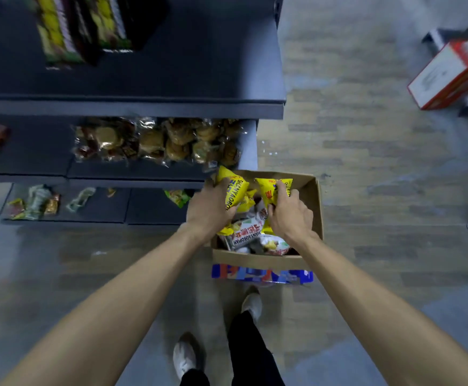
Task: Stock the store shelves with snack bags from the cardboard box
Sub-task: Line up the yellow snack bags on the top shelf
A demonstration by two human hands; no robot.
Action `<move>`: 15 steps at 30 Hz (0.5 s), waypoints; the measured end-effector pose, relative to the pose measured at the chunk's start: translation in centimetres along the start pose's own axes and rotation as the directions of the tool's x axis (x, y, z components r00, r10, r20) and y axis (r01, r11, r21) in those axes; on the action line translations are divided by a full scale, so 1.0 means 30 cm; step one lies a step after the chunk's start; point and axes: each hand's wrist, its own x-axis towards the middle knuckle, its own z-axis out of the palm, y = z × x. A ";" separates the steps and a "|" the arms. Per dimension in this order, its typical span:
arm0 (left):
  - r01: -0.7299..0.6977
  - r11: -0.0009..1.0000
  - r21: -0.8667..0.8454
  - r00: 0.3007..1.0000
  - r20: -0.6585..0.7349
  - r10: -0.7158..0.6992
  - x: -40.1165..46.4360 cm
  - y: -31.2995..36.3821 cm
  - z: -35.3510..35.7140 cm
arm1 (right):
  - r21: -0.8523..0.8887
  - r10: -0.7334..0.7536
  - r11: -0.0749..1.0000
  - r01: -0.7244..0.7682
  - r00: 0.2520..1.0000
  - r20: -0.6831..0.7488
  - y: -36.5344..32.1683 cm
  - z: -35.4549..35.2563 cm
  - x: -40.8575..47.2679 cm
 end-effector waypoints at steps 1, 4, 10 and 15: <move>0.003 1.000 -0.014 0.999 -0.034 -0.003 -0.030 -0.019 -0.063 | -0.006 -0.018 1.000 0.018 0.999 -0.027 -0.047 -0.038 -0.029; -0.027 1.000 -0.013 0.989 -0.149 0.025 -0.133 -0.089 -0.270 | -0.017 -0.065 0.998 0.064 0.991 -0.115 -0.212 -0.168 -0.119; -0.031 0.999 0.041 0.920 -0.390 0.045 -0.307 -0.213 -0.727 | -0.024 -0.173 0.984 0.174 0.938 -0.299 -0.565 -0.494 -0.282; -0.035 0.998 0.061 0.815 -0.576 0.063 -0.409 -0.262 -1.073 | -0.011 -0.234 0.965 0.261 0.842 -0.486 -0.812 -0.776 -0.366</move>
